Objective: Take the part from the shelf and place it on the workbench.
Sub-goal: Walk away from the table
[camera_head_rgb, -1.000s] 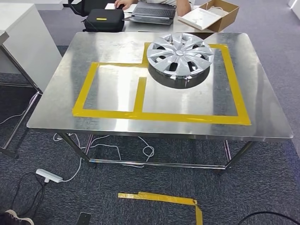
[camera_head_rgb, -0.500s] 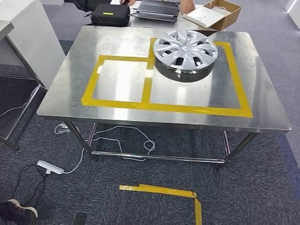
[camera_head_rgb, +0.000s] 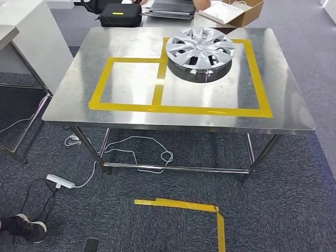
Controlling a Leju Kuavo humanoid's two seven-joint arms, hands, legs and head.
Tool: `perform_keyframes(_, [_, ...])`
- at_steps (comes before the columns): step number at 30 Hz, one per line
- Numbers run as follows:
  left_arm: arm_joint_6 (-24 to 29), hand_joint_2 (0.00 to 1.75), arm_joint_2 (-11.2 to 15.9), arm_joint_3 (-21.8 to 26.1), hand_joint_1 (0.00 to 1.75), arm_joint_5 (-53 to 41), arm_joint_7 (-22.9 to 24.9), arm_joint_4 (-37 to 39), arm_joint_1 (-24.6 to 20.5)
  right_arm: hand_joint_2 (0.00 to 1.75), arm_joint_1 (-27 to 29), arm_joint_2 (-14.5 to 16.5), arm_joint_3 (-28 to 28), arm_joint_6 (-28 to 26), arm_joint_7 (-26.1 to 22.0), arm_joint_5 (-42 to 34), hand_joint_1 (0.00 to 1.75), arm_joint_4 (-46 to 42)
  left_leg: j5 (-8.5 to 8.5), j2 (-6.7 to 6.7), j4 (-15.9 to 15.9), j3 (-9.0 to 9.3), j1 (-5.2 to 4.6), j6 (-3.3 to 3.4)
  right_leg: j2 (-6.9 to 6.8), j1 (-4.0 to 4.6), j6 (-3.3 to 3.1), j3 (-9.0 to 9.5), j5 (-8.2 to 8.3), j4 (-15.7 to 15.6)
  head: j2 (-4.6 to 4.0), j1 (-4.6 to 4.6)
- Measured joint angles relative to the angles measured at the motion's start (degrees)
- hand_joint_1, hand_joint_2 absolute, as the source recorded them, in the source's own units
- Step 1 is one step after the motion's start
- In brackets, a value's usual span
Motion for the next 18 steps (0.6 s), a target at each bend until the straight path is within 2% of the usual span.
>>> perform_keyframes(1, [-0.1, 0.0, 0.0, 0.0, 0.0, -0.2, 0.0, 0.0, 0.0, 0.0, -0.1, 0.0, 0.0, 0.1, 3.3, 1.6, 0.0, 1.5, 1.78, -0.02, -3.9, 2.68, -0.01, 0.22, 0.01, 0.02, 0.09, -0.45, 0.21, 0.3, 0.0, -0.01])
perform_keyframes(3, [-0.2, 0.0, 0.1, 0.0, 0.0, -0.7, -0.1, 0.0, -0.2, 0.0, -0.3, 0.0, 0.1, -0.3, 10.0, 4.8, 0.0, 4.4, 3.79, -0.14, -11.9, 7.56, -0.14, 0.82, 0.02, 0.17, 0.47, -1.21, 0.59, 0.8, 0.0, 0.01])
perform_keyframes(4, [-0.3, 0.0, 0.1, 0.0, 0.0, -0.8, -0.1, 0.0, -0.3, 0.0, -0.4, 0.1, 0.3, -0.5, 13.1, 6.3, 0.0, 5.8, 4.04, -0.2, -14.3, 8.73, -0.21, 1.06, 0.02, 0.24, 0.74, -1.51, 0.85, 1.0, 0.0, 0.02])
perform_keyframes(5, [-0.4, 0.0, 0.1, 0.0, 0.0, -0.9, -0.2, 0.0, -0.4, 0.0, -0.4, 0.3, 0.6, -0.6, 15.6, 7.7, 0.0, 7.0, 3.99, -0.25, -15.3, 9.04, -0.3, 1.29, 0.01, 0.29, 1.07, -1.77, 1.16, 1.1, 0.0, 0.04])
perform_keyframes(7, [-0.3, 0.0, 0.1, 0.0, 0.0, -1.1, -0.2, 0.0, -0.5, 0.0, -0.4, 0.7, 1.4, -0.7, 18.5, 10.2, 0.0, 8.9, 4.6, -0.11, -15.6, 8.52, -0.21, 1.89, 0.09, 0.28, 1.72, -2.15, 1.48, 1.2, 0.0, 0.05])
perform_keyframes(8, [-0.2, 0.0, 0.2, 0.0, 0.0, -1.2, -0.1, 0.0, -0.5, 0.0, -0.4, 1.0, 1.9, -0.6, 19.0, 11.2, 0.0, 9.7, 5.09, 0.01, -15.8, 8.16, -0.11, 2.34, 0.14, 0.26, 2.01, -2.63, 0.74, 1.8, 0.0, 0.13])
perform_keyframes(9, [-0.1, 0.0, 0.2, 0.0, 0.0, -1.3, -0.1, 0.0, -0.6, 0.0, -0.4, 1.2, 2.4, -0.6, 19.2, 12.0, 0.0, 10.3, 5.66, 0.12, -15.9, 7.65, -0.01, 2.78, 0.18, 0.21, 2.22, -3.43, -1.01, 3.4, 0.0, 0.23])
perform_keyframes(10, [0.0, 0.0, 0.2, 0.0, 0.0, -1.3, -0.1, 0.0, -0.7, 0.0, -0.4, 1.4, 2.8, -0.5, 19.1, 12.5, 0.0, 10.8, 6.21, 0.24, -16.0, 7.05, 0.02, 3.11, 0.22, 0.14, 2.4, -4.55, -3.57, 6.3, 0.0, 0.34])
perform_keyframes(12, [0.1, 0.0, 0.2, 0.0, 0.0, -1.3, 0.0, 0.0, -0.6, 0.0, -0.5, 1.6, 3.4, -0.5, 18.7, 13.1, 0.0, 11.5, 7.24, 0.31, -15.9, 5.62, -0.14, 3.4, 0.2, 0.03, 2.71, -6.89, -8.48, 14.0, 0.0, 0.46])
perform_keyframes(13, [0.2, 0.0, 0.2, 0.0, 0.0, -1.3, 0.0, 0.0, -0.5, 0.0, -0.6, 1.6, 3.7, -0.4, 18.4, 13.2, 0.0, 11.8, 7.76, 0.35, -15.8, 4.91, -0.22, 3.41, 0.2, 0.02, 2.84, -7.35, -9.39, 16.8, 0.0, 0.44])
perform_keyframes(14, [0.2, 0.0, 0.3, 0.1, 0.0, -1.3, 0.0, 0.0, -0.5, 0.0, -0.6, 1.6, 4.0, -0.3, 18.1, 13.5, 0.0, 12.0, 8.24, 0.38, -15.6, 4.18, -0.27, 3.37, 0.19, 0.01, 2.9, -6.89, -9.04, 17.7, 0.0, 0.44])
perform_keyframes(15, [0.2, 0.0, 0.3, 0.1, 0.0, -1.2, 0.0, 0.0, -0.5, 0.0, -0.6, 1.7, 4.2, -0.2, 17.8, 13.7, 0.0, 12.2, 8.65, 0.38, -15.5, 3.5, -0.28, 3.27, 0.18, 0.01, 2.89, -5.26, -7.66, 16.2, 0.0, 0.45])
perform_keyframes(16, [0.3, 0.0, 0.3, 0.2, 0.0, -1.2, 0.0, 0.0, -0.5, 0.0, -0.6, 1.7, 4.4, -0.1, 17.5, 13.9, 0.0, 12.3, 9.01, 0.38, -15.3, 2.9, -0.29, 3.13, 0.18, 0.0, 2.82, -2.56, -5.95, 12.6, 0.0, 0.44])
perform_keyframes(18, [0.3, 0.0, 0.3, 0.3, 0.0, -1.1, 0.0, 0.0, -0.5, 0.0, -0.8, 1.7, 4.9, 0.1, 16.9, 14.2, 0.0, 12.5, 9.62, 0.37, -14.8, 2.01, -0.44, 2.68, 0.2, 0.03, 2.56, 3.52, -4.37, 3.7, 0.0, 0.44])
